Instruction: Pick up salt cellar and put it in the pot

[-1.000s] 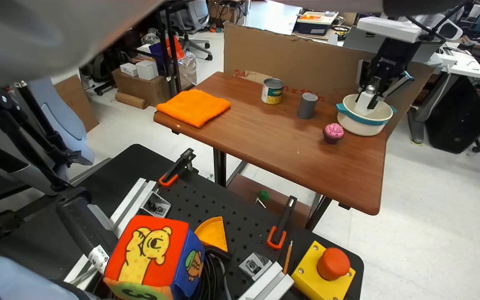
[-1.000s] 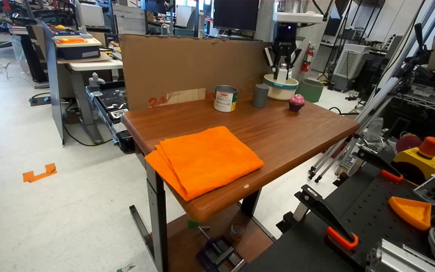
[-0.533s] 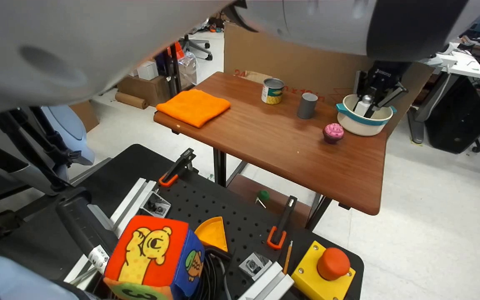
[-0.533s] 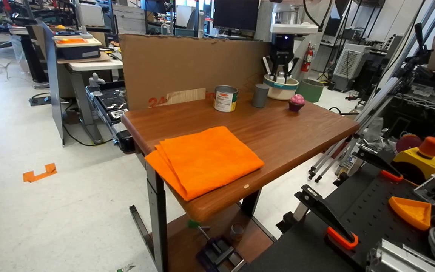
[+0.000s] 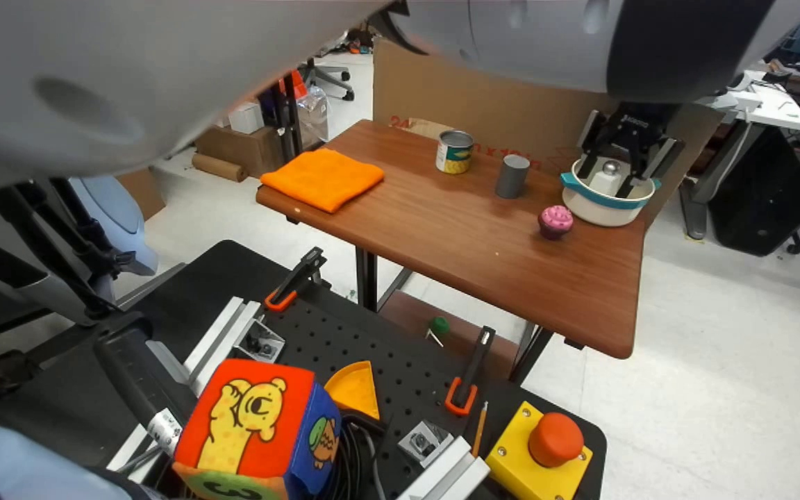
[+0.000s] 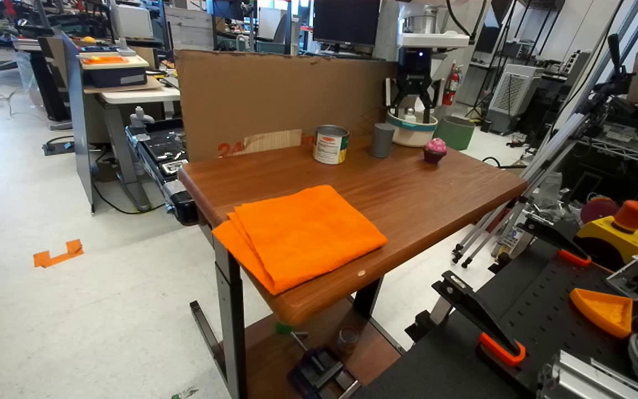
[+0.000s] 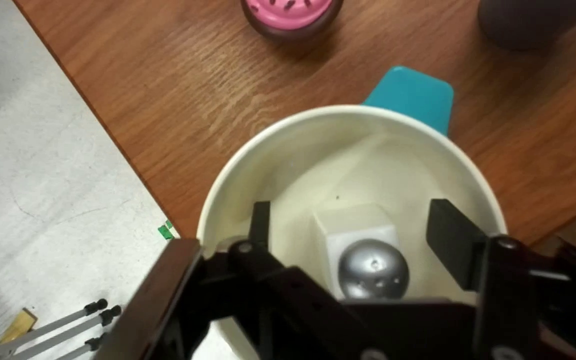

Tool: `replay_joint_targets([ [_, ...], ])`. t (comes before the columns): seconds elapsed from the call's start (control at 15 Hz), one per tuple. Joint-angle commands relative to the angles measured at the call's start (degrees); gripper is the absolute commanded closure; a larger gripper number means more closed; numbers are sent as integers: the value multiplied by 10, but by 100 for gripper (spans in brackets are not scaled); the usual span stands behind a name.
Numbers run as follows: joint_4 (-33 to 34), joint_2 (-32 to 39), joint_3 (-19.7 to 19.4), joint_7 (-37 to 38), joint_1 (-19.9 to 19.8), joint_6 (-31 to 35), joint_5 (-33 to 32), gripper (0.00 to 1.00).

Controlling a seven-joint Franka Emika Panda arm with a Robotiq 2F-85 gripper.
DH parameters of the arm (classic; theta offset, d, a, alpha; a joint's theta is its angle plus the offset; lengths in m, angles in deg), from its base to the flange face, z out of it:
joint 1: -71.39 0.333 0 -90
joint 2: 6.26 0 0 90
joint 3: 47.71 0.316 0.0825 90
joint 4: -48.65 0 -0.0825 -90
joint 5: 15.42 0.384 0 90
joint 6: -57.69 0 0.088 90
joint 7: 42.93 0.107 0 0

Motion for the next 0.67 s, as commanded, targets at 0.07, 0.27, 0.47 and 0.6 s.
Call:
replay_joint_targets([
  [0.07,-19,-53,-2,-71,9,-5,-15,0],
  [0.27,-2,-45,0,-74,6,0,-5,0],
  [0.47,-4,-55,0,-76,7,0,-5,0],
  [0.6,-6,-48,0,-76,6,0,-5,0],
])
